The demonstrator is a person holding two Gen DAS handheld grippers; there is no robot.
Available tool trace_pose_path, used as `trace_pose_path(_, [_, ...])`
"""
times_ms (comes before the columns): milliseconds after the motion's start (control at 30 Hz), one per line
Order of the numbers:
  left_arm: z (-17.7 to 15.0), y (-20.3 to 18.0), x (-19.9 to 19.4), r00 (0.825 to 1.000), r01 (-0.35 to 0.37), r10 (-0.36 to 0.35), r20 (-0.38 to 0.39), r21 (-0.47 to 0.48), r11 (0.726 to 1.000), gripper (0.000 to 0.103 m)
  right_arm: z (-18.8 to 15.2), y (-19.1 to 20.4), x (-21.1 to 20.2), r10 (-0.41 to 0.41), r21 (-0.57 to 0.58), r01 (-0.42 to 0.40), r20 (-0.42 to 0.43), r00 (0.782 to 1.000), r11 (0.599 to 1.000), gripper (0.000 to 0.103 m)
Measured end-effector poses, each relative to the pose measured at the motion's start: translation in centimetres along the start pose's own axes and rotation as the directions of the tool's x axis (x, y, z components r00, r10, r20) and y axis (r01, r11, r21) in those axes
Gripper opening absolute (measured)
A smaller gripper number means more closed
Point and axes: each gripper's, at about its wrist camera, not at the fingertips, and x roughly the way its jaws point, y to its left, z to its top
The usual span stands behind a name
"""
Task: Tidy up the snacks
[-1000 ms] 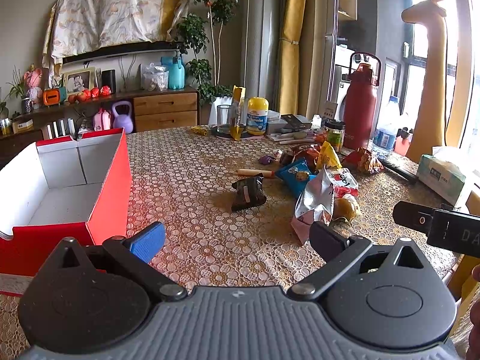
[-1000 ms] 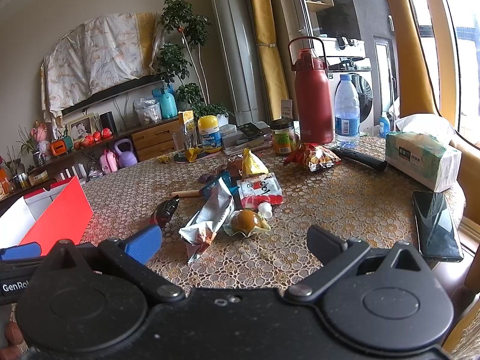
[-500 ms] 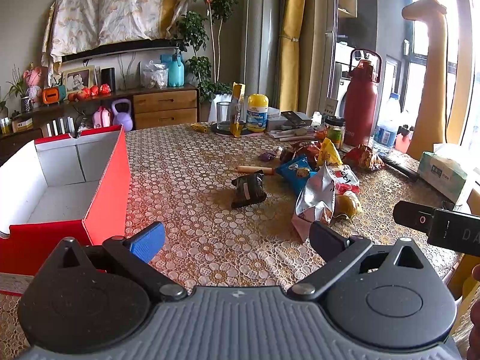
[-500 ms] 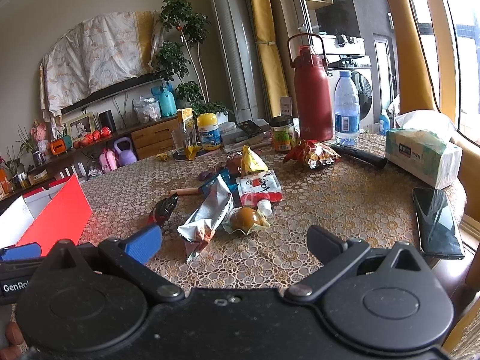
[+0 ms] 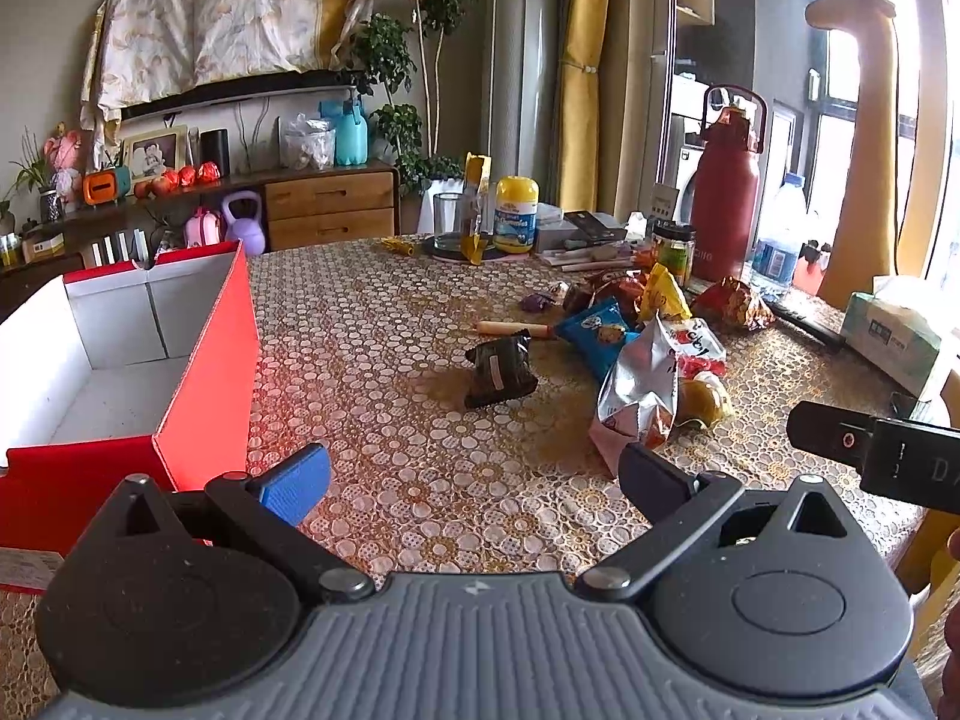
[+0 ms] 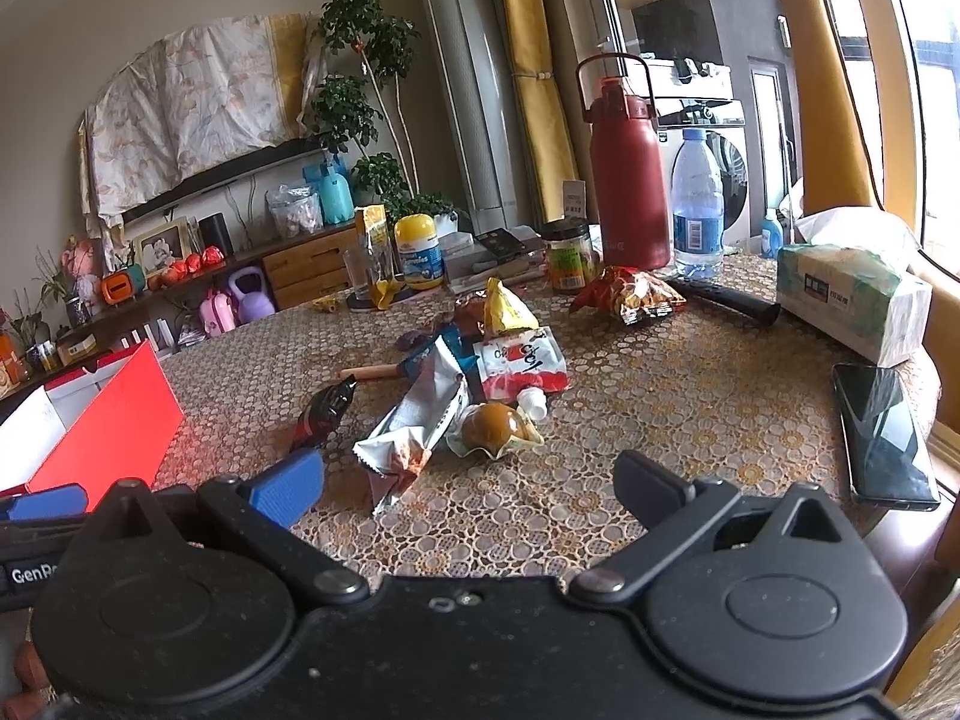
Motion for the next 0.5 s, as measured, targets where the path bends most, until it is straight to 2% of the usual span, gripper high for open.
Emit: trace_pose_path(500, [0.8,-0.1,2.9,0.999,0.008,-0.008,-0.041,0.004,1.000,0.103,0.4,-0.2,0.7,0.029,0.002,-0.029,0.012,1.000,1.000,0.103])
